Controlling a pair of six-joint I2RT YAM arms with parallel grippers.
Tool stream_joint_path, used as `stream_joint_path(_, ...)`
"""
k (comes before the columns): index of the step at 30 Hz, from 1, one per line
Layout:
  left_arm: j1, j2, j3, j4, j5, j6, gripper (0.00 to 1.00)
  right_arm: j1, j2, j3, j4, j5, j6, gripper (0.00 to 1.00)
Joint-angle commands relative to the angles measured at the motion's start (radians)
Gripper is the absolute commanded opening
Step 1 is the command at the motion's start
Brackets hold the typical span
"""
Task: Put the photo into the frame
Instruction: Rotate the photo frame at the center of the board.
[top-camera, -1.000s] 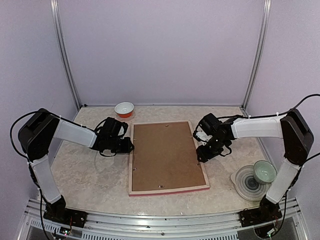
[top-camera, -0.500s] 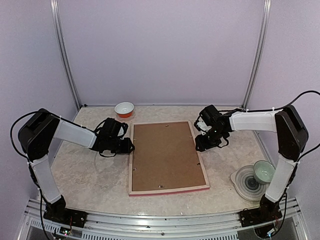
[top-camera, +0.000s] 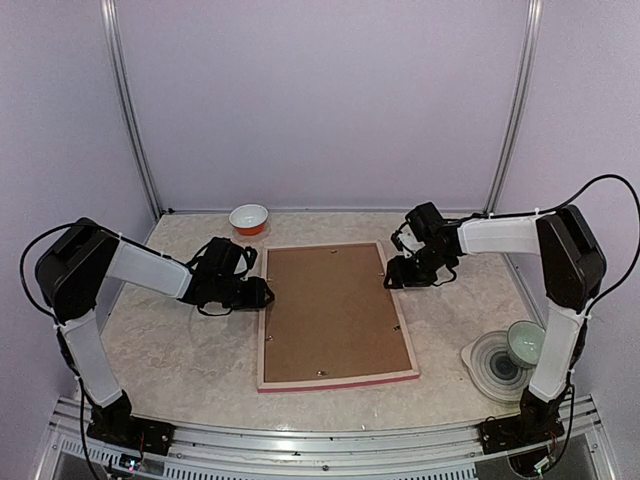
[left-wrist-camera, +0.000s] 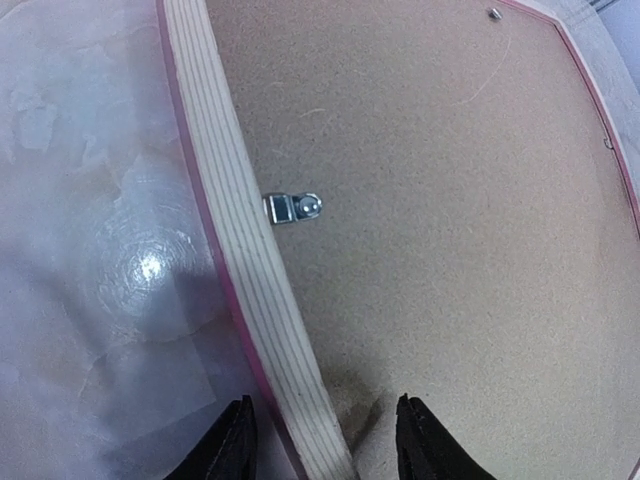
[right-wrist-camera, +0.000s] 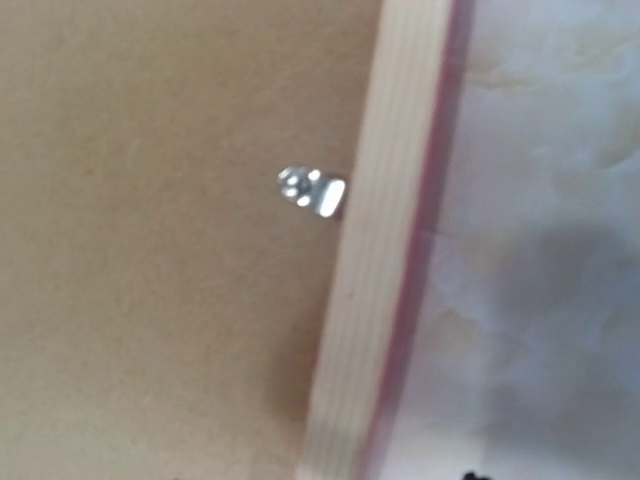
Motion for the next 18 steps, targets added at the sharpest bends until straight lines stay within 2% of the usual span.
stream_joint_path(1, 0.010, -0.027, -0.020, 0.035, 0.042, 0.000, 0.49, -0.009, -0.002, -0.044, 0.052, -0.070, 0.029, 0.60)
stream_joint_path(8, 0.015, 0.004, -0.014, 0.076, 0.092, -0.011, 0.50, -0.010, -0.009, -0.106, 0.110, -0.143, 0.045, 0.62)
stream_joint_path(18, 0.015, 0.062, 0.076, 0.072, 0.131, -0.038, 0.50, -0.010, -0.063, -0.221, 0.184, -0.226, 0.076, 0.64)
